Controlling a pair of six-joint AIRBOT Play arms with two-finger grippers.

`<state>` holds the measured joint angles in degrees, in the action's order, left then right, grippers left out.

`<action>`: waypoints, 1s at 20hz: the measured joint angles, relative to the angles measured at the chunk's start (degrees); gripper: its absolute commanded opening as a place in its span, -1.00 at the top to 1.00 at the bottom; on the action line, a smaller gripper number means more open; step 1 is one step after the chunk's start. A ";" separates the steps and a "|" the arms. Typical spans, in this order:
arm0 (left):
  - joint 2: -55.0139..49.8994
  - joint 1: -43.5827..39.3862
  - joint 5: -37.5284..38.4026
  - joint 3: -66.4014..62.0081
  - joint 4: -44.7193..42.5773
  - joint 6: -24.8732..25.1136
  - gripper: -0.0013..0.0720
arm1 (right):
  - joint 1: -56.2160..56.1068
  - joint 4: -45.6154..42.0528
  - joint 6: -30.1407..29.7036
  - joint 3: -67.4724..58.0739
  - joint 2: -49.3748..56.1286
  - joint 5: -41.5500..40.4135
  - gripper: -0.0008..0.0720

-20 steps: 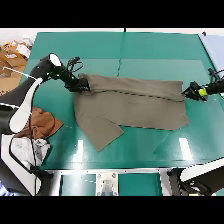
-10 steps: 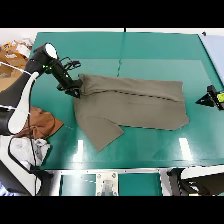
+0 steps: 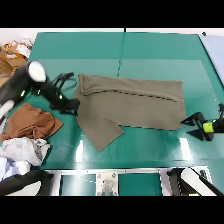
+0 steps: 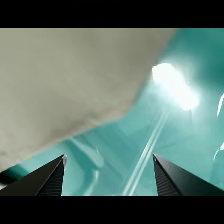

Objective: Fold the shirts.

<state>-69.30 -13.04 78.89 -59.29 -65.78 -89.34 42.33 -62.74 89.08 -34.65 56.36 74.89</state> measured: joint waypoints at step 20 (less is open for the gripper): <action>-1.40 -7.50 -37.03 23.98 23.63 5.38 0.90 | -3.04 20.39 -8.68 6.10 13.60 -19.26 0.94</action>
<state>-70.70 -20.53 41.87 -35.31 -42.15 -83.96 39.29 -42.35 80.40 -28.56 69.95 55.64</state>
